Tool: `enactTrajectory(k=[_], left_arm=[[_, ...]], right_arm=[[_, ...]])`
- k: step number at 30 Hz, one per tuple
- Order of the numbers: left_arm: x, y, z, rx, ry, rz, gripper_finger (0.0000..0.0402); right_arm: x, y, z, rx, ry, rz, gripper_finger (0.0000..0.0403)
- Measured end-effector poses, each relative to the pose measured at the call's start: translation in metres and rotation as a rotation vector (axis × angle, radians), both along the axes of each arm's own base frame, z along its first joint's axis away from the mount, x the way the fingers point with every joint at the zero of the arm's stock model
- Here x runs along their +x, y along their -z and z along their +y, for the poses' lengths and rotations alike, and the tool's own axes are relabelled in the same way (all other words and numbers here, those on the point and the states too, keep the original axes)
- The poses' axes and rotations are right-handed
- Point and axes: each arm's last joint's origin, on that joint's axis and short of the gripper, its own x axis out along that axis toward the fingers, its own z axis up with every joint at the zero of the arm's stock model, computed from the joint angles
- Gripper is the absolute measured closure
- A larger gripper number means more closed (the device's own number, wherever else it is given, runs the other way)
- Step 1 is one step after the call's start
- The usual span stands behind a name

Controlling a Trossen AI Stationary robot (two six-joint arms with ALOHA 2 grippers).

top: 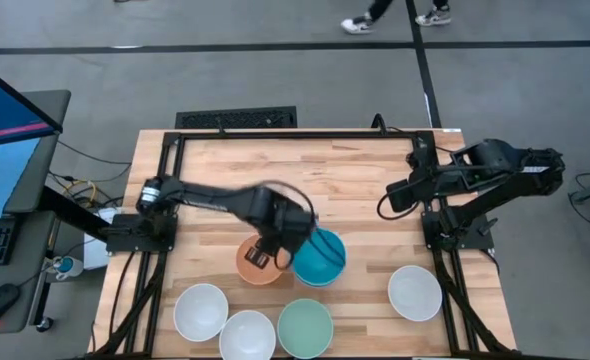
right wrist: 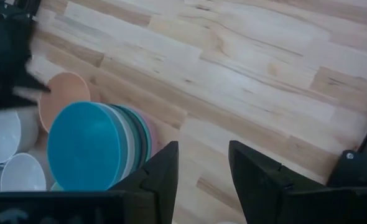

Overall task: Nest bowls inside each other
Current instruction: Stack the orange bowl on the blue bowl

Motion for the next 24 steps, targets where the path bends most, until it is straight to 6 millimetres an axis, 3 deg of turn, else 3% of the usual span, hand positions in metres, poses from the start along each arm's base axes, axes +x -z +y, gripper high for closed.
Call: enactTrajectory(k=[4, 9, 15, 24], left_arm=[[-0.020, -0.001, 0.035, -0.106, -0.132, -0.042, 0.0236], [-0.061, 0.008, 0.060, -0.249, -0.316, -0.279, 0.0236], [-0.100, 0.039, 0.052, -0.235, -0.433, -0.269, 0.0236], [-0.111, 0.073, 0.051, -0.176, -0.479, -0.173, 0.0236]], right_arm=[[0.000, 0.000, 0.002, 0.006, -0.007, -0.001, 0.0239], [-0.001, 0.000, 0.006, 0.006, -0.029, -0.001, 0.0237], [-0.001, 0.000, 0.006, 0.004, -0.026, -0.002, 0.0237], [-0.001, 0.000, 0.005, 0.016, 0.004, -0.009, 0.0236]])
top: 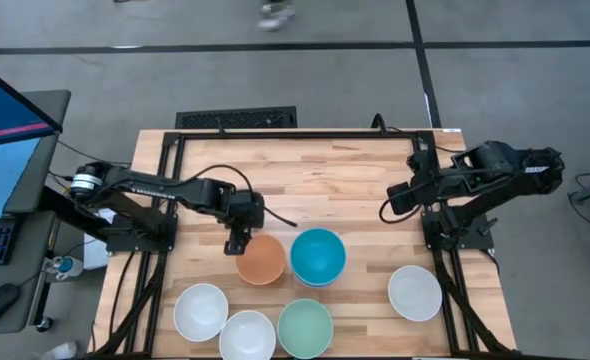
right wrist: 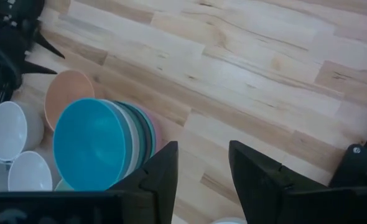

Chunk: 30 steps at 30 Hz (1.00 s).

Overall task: Nest bowls inside each other
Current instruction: Stack the orange bowl on the blue bowl

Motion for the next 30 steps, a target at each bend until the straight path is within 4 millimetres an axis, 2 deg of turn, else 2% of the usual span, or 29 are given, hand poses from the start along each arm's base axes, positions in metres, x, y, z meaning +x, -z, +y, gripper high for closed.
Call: enactTrajectory(k=[8, 22, 30], left_arm=[[-0.005, 0.020, 0.000, -0.081, -0.030, 0.021, 0.0236], [-0.001, 0.023, -0.001, -0.118, -0.046, -0.035, 0.0236], [-0.013, 0.054, -0.002, -0.178, -0.104, 0.006, 0.0236]], right_arm=[[0.004, 0.002, 0.001, 0.004, 0.025, 0.006, 0.0229], [0.009, 0.005, 0.004, 0.051, 0.058, 0.024, 0.0200], [0.023, 0.014, 0.020, 0.084, 0.008, 0.094, 0.0185]])
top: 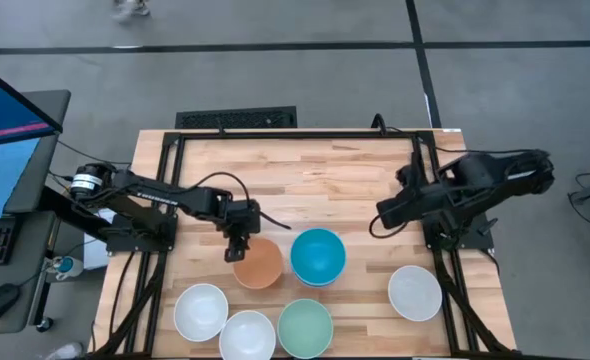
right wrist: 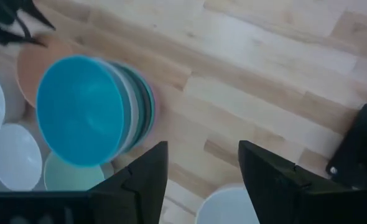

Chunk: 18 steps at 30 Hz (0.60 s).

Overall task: Nest bowls inside each other
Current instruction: Stack the orange bowl on the blue bowl

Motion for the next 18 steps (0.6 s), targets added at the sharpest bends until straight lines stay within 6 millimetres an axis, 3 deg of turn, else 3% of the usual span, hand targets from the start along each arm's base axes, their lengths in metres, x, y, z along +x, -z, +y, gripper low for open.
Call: enactTrajectory(k=[10, 14, 18], left_arm=[[0.003, 0.001, 0.000, -0.001, -0.006, -0.045, 0.0247], [0.003, 0.001, 0.001, 0.042, 0.009, -0.046, 0.0297], [0.002, 0.002, 0.001, 0.061, 0.036, -0.045, 0.0378]], right_arm=[[0.010, 0.009, 0.020, 0.049, -0.052, 0.071, 0.0184], [0.018, 0.019, 0.037, 0.061, -0.136, 0.134, 0.0186], [0.025, 0.031, 0.058, 0.104, -0.219, 0.226, 0.0202]])
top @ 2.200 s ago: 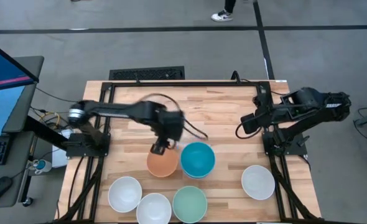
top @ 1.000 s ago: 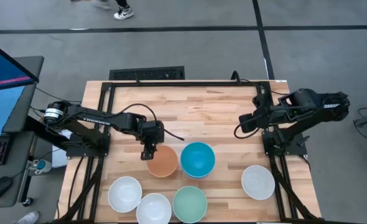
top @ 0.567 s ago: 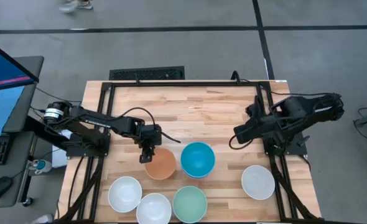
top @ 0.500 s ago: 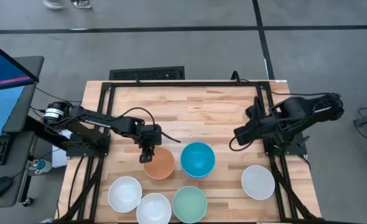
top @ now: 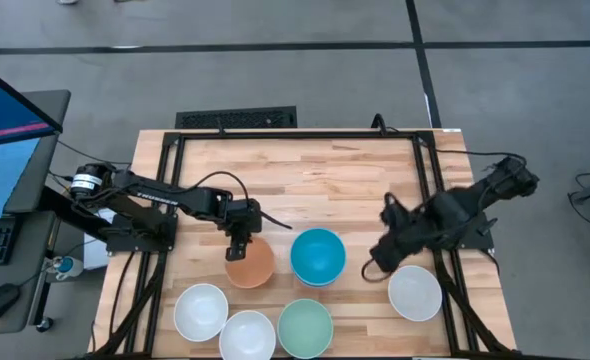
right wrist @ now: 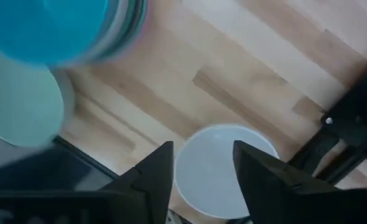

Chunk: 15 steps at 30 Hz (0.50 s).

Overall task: Nest bowls inside each other
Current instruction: Stack the orange bowl on the blue bowl

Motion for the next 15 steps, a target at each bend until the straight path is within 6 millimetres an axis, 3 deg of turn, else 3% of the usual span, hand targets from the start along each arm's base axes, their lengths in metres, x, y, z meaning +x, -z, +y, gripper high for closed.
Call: enactTrajectory(k=[6, 12, 15], left_arm=[[-0.001, 0.001, 0.002, 0.019, 0.036, 0.009, 0.0397], [-0.005, 0.000, 0.006, 0.014, 0.058, 0.038, 0.0399], [-0.006, -0.008, 0.006, 0.034, 0.074, 0.088, 0.0400]], right_arm=[[-0.008, 0.016, 0.041, -0.006, -0.132, 0.078, 0.0261], [-0.057, 0.054, 0.068, -0.004, -0.016, 0.315, 0.0336], [-0.079, 0.059, 0.077, -0.042, 0.102, 0.329, 0.0349]])
